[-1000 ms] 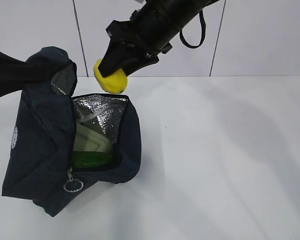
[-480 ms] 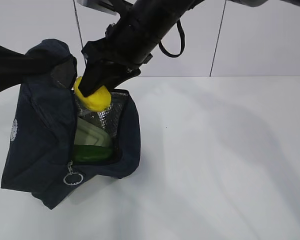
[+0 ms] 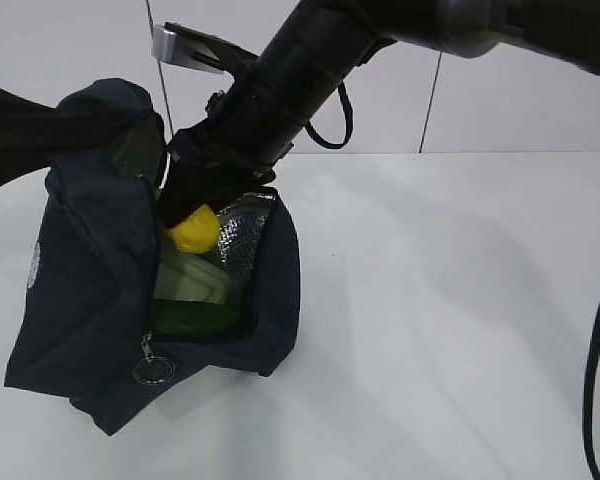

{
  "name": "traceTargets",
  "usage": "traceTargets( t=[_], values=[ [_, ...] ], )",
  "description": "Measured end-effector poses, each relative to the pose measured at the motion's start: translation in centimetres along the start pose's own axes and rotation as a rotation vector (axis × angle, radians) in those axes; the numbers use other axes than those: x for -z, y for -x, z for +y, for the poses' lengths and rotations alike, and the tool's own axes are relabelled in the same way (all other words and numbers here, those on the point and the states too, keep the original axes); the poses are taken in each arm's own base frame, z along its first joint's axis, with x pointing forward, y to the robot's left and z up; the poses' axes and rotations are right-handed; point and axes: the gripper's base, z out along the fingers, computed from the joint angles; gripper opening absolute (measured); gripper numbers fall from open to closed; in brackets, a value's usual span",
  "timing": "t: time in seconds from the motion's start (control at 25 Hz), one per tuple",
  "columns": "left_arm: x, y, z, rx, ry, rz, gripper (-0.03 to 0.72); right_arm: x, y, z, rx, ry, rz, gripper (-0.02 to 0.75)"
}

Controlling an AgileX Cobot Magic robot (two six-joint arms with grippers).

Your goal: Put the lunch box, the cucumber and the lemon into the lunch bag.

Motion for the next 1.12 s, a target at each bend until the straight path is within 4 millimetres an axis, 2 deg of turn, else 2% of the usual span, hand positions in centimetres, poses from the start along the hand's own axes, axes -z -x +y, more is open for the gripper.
traceTargets(
  t=[0.16,0.52,0.68,0.88,0.96,1.12],
  values=[
    [0.0,0.0,0.0,0.0,0.0,0.0,-0.007,0.0,0.0,0.0,0.013,0.001,0.0,0.494],
    [0.0,0.0,0.0,0.0,0.0,0.0,-0.007,0.1,-0.1,-0.3,0.031,-0.033,0.017,0.497],
    [0.0,0.0,0.0,0.0,0.003,-0.002,-0.007,1.7,0.5,-1.0,0.072,-0.21,0.048,0.497],
    [0.0,0.0,0.0,0.002,0.005,-0.003,-0.007,3.7,0.7,-2.3,-0.002,-0.454,0.082,0.497],
    [0.0,0.0,0.0,0.002,0.005,-0.003,-0.007,4.1,0.4,-3.0,-0.057,-0.488,0.083,0.497],
    [0.0,0.0,0.0,0.002,0.005,-0.003,-0.007,4.4,0.0,-3.8,-0.154,-0.43,0.052,0.497]
  ],
)
